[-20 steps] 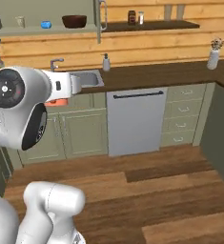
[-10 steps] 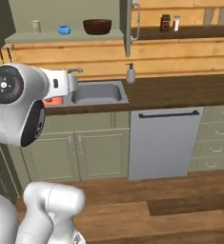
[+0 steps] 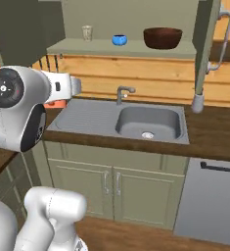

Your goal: Gather all objects into one cabinet and sort the glasses and bowls to opposite sides.

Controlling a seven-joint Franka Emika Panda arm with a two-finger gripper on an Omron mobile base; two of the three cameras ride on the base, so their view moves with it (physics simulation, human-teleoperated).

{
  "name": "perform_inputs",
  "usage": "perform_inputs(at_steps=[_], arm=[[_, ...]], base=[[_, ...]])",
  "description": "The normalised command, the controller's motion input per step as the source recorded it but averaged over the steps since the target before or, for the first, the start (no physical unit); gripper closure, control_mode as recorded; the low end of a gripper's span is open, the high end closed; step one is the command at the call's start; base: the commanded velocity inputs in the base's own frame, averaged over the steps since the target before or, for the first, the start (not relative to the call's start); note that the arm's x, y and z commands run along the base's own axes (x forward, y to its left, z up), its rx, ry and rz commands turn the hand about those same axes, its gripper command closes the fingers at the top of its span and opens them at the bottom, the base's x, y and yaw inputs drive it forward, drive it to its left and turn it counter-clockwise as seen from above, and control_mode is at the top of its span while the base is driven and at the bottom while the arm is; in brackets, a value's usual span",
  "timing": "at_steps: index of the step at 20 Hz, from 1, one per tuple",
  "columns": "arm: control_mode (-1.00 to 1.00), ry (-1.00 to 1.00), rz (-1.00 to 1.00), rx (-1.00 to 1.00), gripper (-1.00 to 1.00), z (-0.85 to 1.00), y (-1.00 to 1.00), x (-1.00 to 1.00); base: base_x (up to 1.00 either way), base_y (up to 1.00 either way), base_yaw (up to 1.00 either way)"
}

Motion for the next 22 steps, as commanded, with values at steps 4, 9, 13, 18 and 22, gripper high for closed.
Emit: perform_inputs(at_steps=[4, 9, 13, 18, 22], arm=[[1.00, 0.00, 0.00, 0.00, 1.00, 0.00, 0.00, 0.00], [1.00, 0.00, 0.00, 0.00, 1.00, 0.00, 0.00, 0.00], [1.00, 0.00, 0.00, 0.00, 1.00, 0.00, 0.00, 0.00], [1.00, 0.00, 0.00, 0.00, 1.00, 0.00, 0.00, 0.00], [1.00, 0.00, 0.00, 0.00, 1.00, 0.00, 0.00, 0.00]], base=[[0.94, 0.08, 0.27], [0.79, 0.02, 0.00], [0.42, 0.00, -0.12], [0.48, 0.15, -0.19], [0.39, 0.26, -0.22]])
